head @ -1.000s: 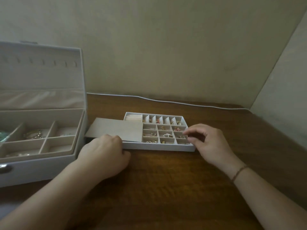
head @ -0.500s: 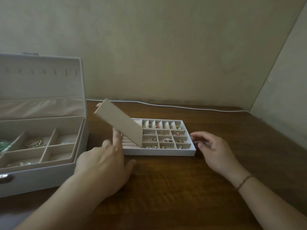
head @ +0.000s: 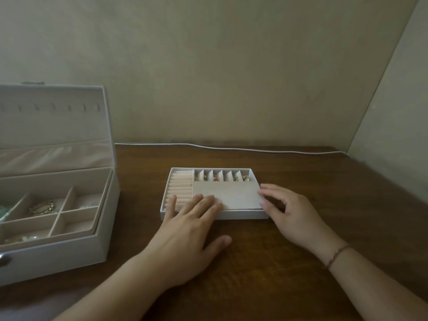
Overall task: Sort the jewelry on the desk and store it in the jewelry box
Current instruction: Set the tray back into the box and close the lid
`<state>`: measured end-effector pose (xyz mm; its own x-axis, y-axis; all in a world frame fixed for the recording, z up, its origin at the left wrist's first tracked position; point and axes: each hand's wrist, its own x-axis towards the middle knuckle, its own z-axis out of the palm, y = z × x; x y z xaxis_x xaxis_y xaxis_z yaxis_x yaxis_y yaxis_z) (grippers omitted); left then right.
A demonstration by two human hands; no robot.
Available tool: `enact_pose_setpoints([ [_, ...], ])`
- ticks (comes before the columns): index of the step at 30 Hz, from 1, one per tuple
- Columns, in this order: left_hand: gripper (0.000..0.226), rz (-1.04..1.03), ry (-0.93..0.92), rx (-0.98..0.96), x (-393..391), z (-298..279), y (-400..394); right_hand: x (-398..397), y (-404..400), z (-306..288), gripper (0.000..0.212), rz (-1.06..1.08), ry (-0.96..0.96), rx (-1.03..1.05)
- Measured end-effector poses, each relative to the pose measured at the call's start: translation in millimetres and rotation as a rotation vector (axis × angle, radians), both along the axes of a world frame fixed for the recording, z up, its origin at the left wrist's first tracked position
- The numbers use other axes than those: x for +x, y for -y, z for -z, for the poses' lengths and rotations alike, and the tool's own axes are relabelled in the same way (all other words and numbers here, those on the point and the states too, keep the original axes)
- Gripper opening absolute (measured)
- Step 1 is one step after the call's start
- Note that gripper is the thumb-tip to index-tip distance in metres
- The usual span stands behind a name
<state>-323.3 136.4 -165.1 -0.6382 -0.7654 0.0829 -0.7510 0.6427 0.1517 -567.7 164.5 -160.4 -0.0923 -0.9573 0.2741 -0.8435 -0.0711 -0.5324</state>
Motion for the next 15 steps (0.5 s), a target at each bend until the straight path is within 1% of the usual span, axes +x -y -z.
enact_pose_setpoints([
  [2, 0.071, 0.001, 0.002, 0.016, -1.4, -0.7, 0.2, 1.5, 0.2, -0.5, 0.040, -0.007, -0.076, 0.046],
  [5, 0.072, 0.012, -0.001, 0.012, -2.6, -0.8, -0.4, 2.1, 0.6, -1.3, 0.040, -0.041, -0.114, 0.073],
  [7, 0.074, 0.021, 0.001, 0.001, -2.9, -1.5, 0.2, 3.8, 0.6, -2.7, 0.038, -0.047, -0.145, 0.060],
  [11, 0.075, 0.029, -0.051, -0.100, -2.7, -3.8, 5.2, 7.6, 1.7, -7.5, 0.034, -0.053, -0.274, 0.054],
  [13, 0.074, 0.022, -0.064, -0.106, -2.9, -2.6, 6.6, 10.4, 3.6, -8.1, 0.029, -0.058, -0.325, 0.058],
  [15, 0.071, -0.013, -0.061, -0.082, -3.9, -0.3, 8.3, 11.3, 4.2, -5.0, 0.027, -0.064, -0.317, 0.058],
])
